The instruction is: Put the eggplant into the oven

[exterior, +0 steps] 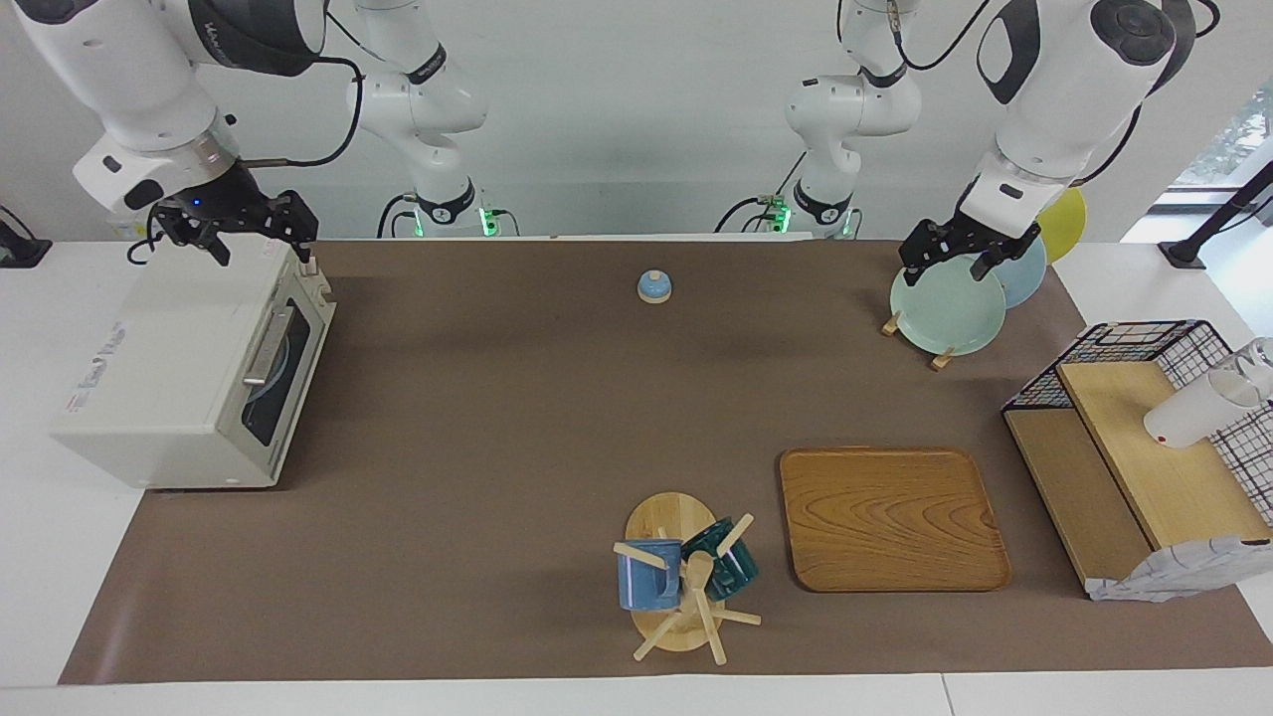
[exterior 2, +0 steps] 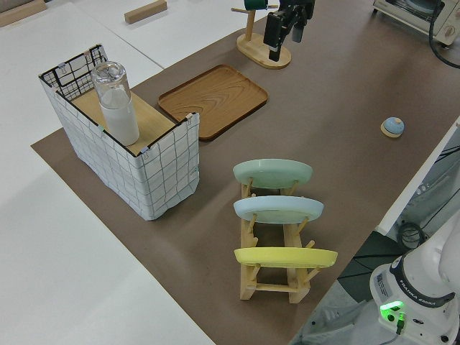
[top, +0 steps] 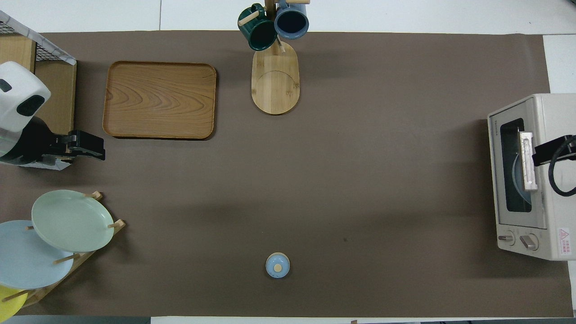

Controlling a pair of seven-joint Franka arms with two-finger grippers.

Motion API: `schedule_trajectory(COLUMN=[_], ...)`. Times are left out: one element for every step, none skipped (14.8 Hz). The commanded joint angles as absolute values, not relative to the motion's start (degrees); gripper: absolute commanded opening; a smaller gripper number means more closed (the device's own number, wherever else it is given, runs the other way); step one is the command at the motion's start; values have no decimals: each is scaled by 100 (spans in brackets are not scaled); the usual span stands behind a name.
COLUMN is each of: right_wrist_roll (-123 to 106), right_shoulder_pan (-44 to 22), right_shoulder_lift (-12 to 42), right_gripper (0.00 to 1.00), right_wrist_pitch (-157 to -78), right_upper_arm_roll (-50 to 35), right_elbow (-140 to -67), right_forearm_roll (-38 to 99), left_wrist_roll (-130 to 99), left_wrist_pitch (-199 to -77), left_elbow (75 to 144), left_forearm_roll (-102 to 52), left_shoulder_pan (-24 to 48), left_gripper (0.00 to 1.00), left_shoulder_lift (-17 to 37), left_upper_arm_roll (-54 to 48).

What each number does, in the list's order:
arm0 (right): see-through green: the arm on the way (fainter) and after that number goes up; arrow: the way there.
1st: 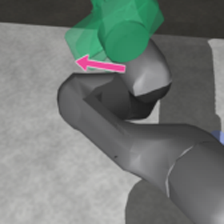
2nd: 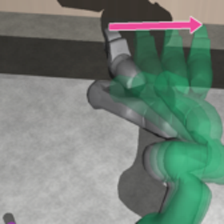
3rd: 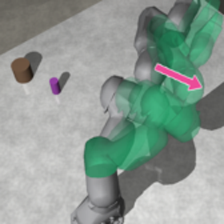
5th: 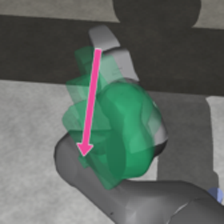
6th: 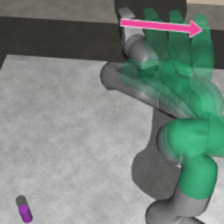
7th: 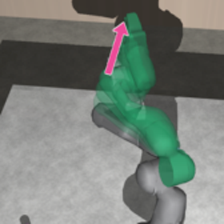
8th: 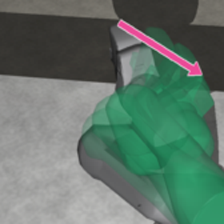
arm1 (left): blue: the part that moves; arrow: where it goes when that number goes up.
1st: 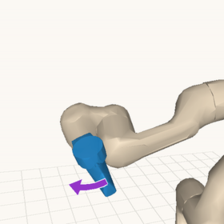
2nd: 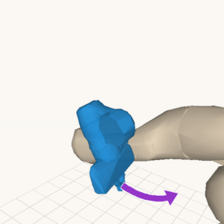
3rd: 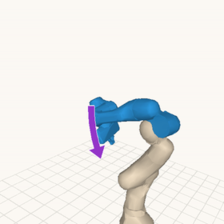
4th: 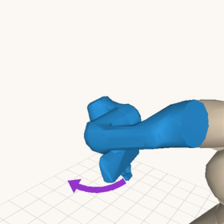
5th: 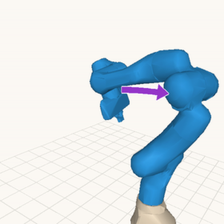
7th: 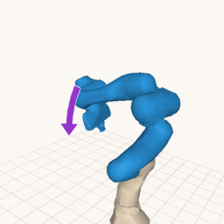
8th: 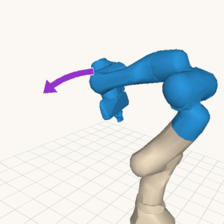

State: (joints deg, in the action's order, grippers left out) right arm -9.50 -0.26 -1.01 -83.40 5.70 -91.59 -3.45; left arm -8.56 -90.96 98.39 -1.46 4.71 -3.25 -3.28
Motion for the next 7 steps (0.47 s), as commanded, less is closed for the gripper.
schedule_trajectory(right_wrist_roll=[-870,-861,-861,-861,-853,-844,-809], right_shoulder_pan=[-35,-61,-88,-88,-79,-88,-88], right_shoulder_lift=[-114,-114,-114,-114,-106,-97,-44], right_gripper=[100,100,100,100,100,100,100], right_wrist_pitch=[-8384,-8376,-8376,-8385,-8446,-8620,-8657], right_upper_arm_roll=[589,580,563,563,554,554,545], right_elbow=[-9132,-9132,-9123,-9088,-8975,-8965,-8956], right_forearm_roll=[-176,-176,-237,-211,-194,-185,-167], left_wrist_roll=[-826,-826,-826,-826,-826,-826,-826], left_wrist_pitch=[-9062,-9062,-9062,-9062,-9062,-9062,-9062], left_elbow=[9914,9914,9923,9923,9914,9914,9914], left_forearm_roll=[-123,-123,-123,-123,-123,-123,-123], left_shoulder_pan=[378,378,369,378,369,369,369], left_gripper=[100,100,100,100,100,100,100], left_shoulder_lift=[-448,-448,-448,-448,-448,-448,-448], left_upper_arm_roll=[-378,-378,-378,-378,-378,-378,-378])
